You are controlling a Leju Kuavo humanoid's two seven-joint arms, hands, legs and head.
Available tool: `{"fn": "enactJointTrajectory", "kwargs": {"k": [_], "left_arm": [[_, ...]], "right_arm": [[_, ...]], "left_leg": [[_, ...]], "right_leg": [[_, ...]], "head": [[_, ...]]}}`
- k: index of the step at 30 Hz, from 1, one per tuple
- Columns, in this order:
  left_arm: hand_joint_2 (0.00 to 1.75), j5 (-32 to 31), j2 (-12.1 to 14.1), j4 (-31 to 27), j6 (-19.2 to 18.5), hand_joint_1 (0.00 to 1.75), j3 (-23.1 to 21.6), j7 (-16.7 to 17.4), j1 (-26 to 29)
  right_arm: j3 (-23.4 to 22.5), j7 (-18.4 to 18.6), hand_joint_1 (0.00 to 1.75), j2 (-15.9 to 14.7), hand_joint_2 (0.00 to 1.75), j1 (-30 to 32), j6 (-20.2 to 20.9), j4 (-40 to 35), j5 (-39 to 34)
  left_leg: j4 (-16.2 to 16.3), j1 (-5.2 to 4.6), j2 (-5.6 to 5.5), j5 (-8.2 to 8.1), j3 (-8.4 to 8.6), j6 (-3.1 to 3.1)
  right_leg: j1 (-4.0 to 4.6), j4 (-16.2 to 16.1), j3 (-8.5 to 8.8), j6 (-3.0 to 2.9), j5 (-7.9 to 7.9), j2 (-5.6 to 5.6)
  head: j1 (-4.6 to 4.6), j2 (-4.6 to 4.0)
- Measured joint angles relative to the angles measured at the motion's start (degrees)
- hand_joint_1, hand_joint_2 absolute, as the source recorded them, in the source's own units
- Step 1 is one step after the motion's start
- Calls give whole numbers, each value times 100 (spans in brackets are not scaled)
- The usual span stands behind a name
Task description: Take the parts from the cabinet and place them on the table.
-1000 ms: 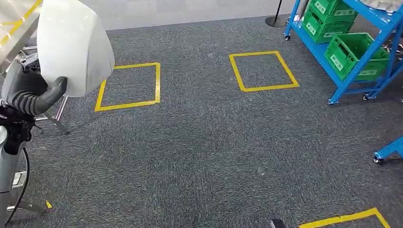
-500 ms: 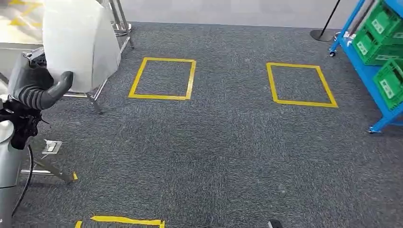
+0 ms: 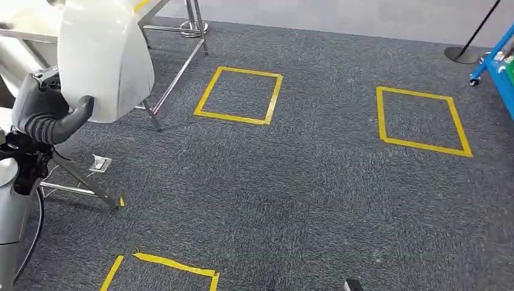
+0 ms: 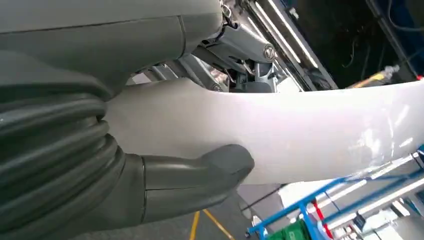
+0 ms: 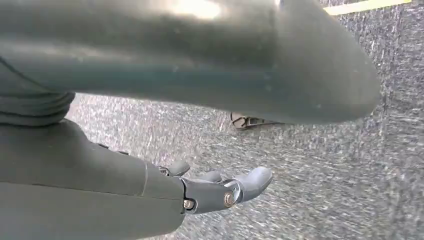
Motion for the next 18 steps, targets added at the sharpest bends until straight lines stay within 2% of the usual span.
{"fn": "enactJointTrajectory", "kwargs": {"k": [1, 4, 5, 6, 7, 8, 9, 10, 11, 12, 13, 14, 15, 16, 18], "left_arm": [[175, 0, -2, -20, 0, 175, 0, 0, 9], [175, 2, 48, -48, 11, 175, 7, -2, 28], [175, 2, 55, -74, 15, 175, 11, -2, 37], [175, 7, 57, -96, 17, 175, 11, -11, 22], [175, 18, 57, -101, 20, 175, 11, -7, 14], [175, 17, 57, -98, 26, 175, 11, 0, 37], [175, 17, 55, -98, 26, 175, 9, 0, 56], [175, 17, 55, -98, 26, 175, 9, 0, 79], [175, 17, 52, -98, 26, 175, 7, 0, 102], [175, 17, 55, -100, 26, 175, 7, 2, 114], [175, 15, 55, -100, 26, 175, 7, 7, 112], [175, 15, 57, -107, 26, 175, 9, 7, 110], [175, 18, 57, -116, 28, 175, 9, 7, 110], [175, 17, 61, -125, 28, 175, 9, 7, 105], [175, 15, 63, -131, 31, 175, 9, 13, 107]], "right_arm": [[0, -2, 0, 0, 0, -3, 0, 0, 0], [-2, -11, 0, 4, 0, -15, 0, 0, 20], [-2, -18, 0, 4, 0, -23, 0, 0, 24], [-2, -26, 0, 4, 0, -27, 0, 0, 31], [-2, -26, 0, 7, 0, -27, 11, 0, 35], [-2, -26, 0, 7, 0, -16, 9, 0, 41], [-2, -26, 0, 7, 0, 2, 9, 0, 46], [-2, -24, 0, 7, 0, 14, 7, 0, 48], [-2, -24, 0, 7, 0, 18, 7, 0, 50], [-2, -26, 0, 7, 0, 14, 7, 0, 50], [-2, -26, 0, 7, 0, 6, 7, 0, 50], [-2, -26, 0, 7, 0, 3, 7, 0, 50], [-2, -26, 0, 7, 0, 4, 7, 0, 50], [-2, -28, 0, 7, 0, 5, 11, 0, 52], [-2, -35, 0, 7, 0, 9, 18, 0, 55]], "left_leg": [[-31, 1, -85, 56, 36, 82], [-28, -16, -298, 60, 5, 167], [-76, 53, -363, 98, 49, 218], [-83, 57, -419, 104, 51, 241], [-81, 63, -459, 112, 49, 273], [-81, 63, -527, 109, 42, 285], [-74, 61, -594, 107, 29, 291], [-61, 60, -680, 107, 18, 290], [-47, 61, -762, 106, 14, 288], [-31, 63, -848, 105, 13, 284], [-10, 69, -930, 101, 12, 269], [12, 76, -1002, 89, 11, 246], [33, 89, -1046, 79, -7, 217], [73, 52, -1119, 69, -54, 166], [30, 90, -1245, 119, -85, 84]], "right_leg": [[11, 7, 4, 37, -19, -44], [6, -27, 66, 121, -36, -226], [-6, 3, 43, 166, -81, -188], [-24, 173, 3, 191, -194, 148], [-45, 510, -143, 206, -389, 382], [-57, 1008, -382, 221, -626, 497], [-57, 1456, -608, 233, -802, 527], [-56, 1749, -772, 242, -858, 535], [-60, 1766, -811, 242, -768, 542], [-71, 1486, -708, 236, -539, 549], [-80, 1017, -501, 228, -260, 572], [-97, 500, -258, 223, -7, 672], [-133, 133, -105, 219, 33, 974], [-114, 72, -62, 224, -8, 1026], [-89, 94, -67, 171, 3, 880]], "head": [[11, -2], [9, -2], [11, -2], [20, 0], [37, 0], [42, -2], [42, -2], [44, -2], [46, 0], [48, -2], [48, 0], [48, -2], [50, 0], [48, -2], [46, -2]]}}
